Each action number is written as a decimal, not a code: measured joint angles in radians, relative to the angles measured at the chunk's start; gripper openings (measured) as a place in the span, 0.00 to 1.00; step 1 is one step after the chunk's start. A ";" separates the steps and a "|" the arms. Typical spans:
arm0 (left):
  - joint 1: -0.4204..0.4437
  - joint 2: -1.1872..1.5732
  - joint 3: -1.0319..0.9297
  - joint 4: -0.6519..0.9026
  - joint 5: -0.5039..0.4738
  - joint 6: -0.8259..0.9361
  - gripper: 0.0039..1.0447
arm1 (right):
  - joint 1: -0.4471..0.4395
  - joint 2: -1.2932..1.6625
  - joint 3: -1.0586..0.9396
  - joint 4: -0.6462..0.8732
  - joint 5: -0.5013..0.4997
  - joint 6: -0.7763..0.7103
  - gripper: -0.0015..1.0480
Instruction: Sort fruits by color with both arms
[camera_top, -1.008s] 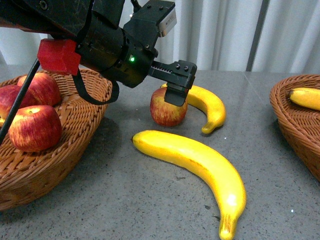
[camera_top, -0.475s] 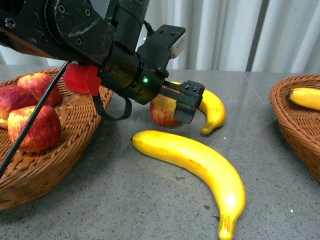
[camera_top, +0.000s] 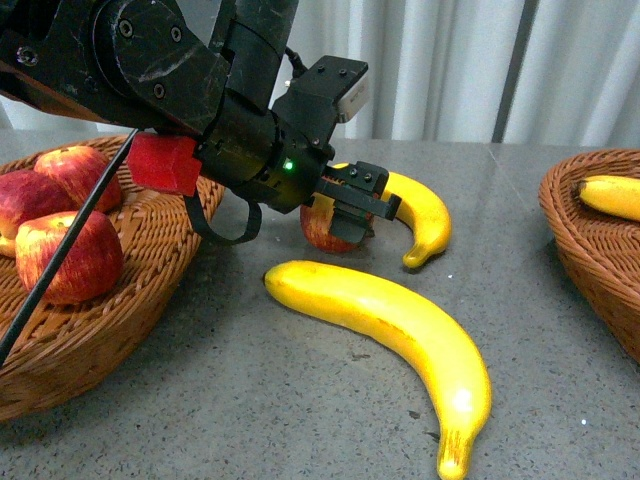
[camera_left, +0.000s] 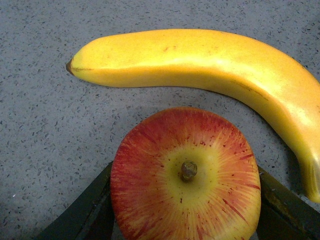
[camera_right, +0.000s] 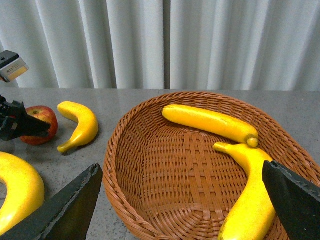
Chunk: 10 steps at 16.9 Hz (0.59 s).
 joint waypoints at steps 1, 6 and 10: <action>0.000 -0.011 0.000 -0.006 -0.024 0.001 0.63 | 0.000 0.000 0.000 0.000 0.000 0.000 0.94; 0.068 -0.212 -0.028 -0.002 -0.224 -0.048 0.63 | 0.000 0.000 0.000 0.000 0.000 0.000 0.94; 0.153 -0.256 -0.136 -0.008 -0.325 -0.146 0.63 | 0.000 0.000 0.000 0.000 0.000 0.000 0.94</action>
